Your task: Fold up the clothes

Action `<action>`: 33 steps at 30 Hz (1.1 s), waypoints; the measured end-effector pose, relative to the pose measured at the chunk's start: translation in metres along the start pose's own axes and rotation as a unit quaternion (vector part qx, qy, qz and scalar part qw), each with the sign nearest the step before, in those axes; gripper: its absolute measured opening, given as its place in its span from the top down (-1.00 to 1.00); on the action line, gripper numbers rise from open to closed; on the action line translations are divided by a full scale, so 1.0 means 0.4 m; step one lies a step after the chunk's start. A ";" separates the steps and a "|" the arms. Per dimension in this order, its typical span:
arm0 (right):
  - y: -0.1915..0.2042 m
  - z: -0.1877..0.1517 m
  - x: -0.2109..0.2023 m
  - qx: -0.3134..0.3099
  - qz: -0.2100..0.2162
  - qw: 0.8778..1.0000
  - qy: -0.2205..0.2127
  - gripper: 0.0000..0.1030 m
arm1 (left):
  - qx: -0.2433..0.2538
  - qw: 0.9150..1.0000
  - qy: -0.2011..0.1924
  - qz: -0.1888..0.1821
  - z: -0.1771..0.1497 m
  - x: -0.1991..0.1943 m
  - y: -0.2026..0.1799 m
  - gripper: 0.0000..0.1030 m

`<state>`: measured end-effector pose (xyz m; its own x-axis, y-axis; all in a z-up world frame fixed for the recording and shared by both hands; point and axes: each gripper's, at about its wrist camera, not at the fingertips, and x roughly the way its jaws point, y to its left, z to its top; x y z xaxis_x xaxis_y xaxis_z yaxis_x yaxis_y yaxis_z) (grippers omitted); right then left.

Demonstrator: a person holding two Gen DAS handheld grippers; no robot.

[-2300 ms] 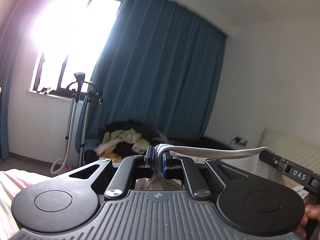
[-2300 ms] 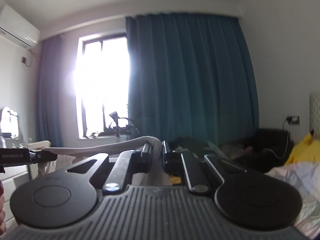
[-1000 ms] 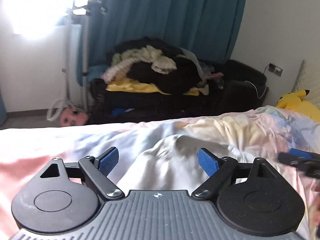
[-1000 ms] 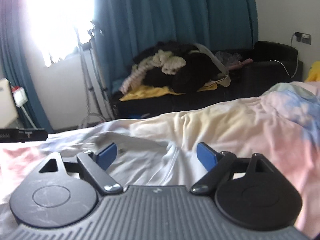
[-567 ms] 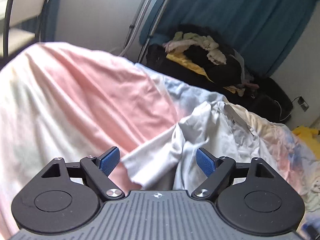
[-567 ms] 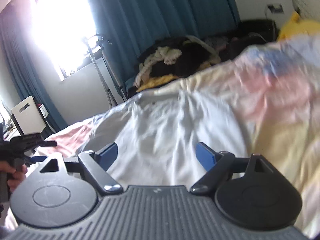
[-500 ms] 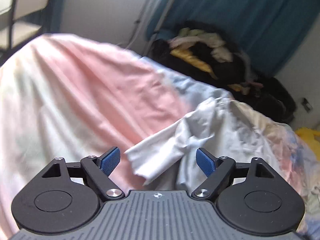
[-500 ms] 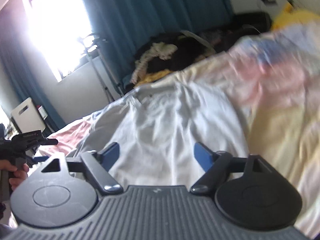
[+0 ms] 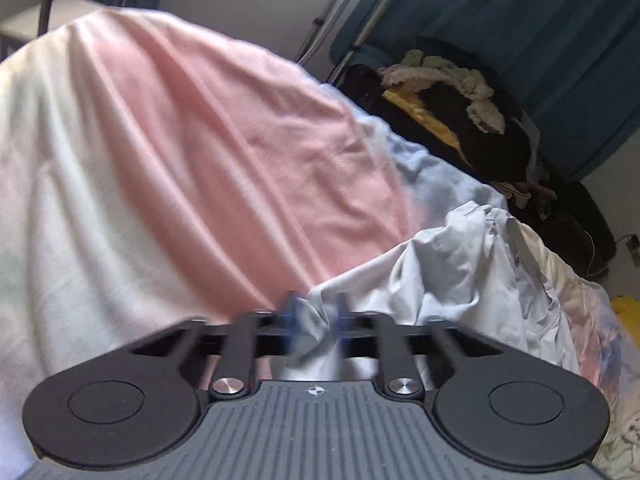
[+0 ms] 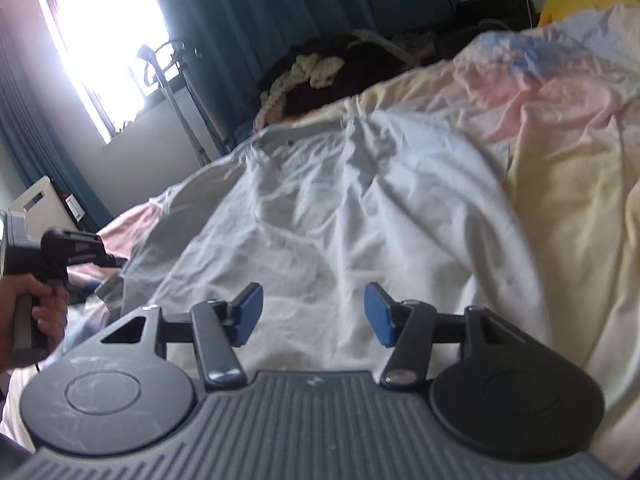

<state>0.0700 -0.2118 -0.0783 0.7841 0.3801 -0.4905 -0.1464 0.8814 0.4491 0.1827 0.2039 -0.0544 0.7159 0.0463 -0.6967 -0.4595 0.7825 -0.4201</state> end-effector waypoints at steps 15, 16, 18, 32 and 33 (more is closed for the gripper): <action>0.026 -0.011 0.051 -0.032 0.018 0.999 0.013 -0.13 | -0.020 0.985 -0.156 0.070 0.438 -0.029 -0.031 1.00; 0.028 -0.013 0.058 -0.037 0.018 0.999 0.015 -0.13 | -0.007 0.982 -0.165 0.088 0.455 -0.011 -0.035 1.00; 0.028 -0.018 0.075 -0.045 0.017 0.999 0.020 -0.12 | -0.002 0.982 -0.156 0.105 0.470 0.035 -0.027 1.00; 0.029 0.006 0.109 -0.038 0.031 0.999 0.007 -0.12 | 0.109 0.991 -0.071 -0.038 0.185 0.004 -0.079 -0.22; 0.032 0.013 0.097 -0.040 0.031 0.999 -0.002 -0.12 | 0.119 0.989 -0.075 -0.051 0.147 -0.024 -0.094 -0.26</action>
<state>0.1017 -0.1873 -0.0879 0.7744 0.4335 -0.4608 -0.2422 0.8760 0.4170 0.2242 0.2104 0.0024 0.8303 0.0377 -0.5560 -0.2577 0.9107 -0.3229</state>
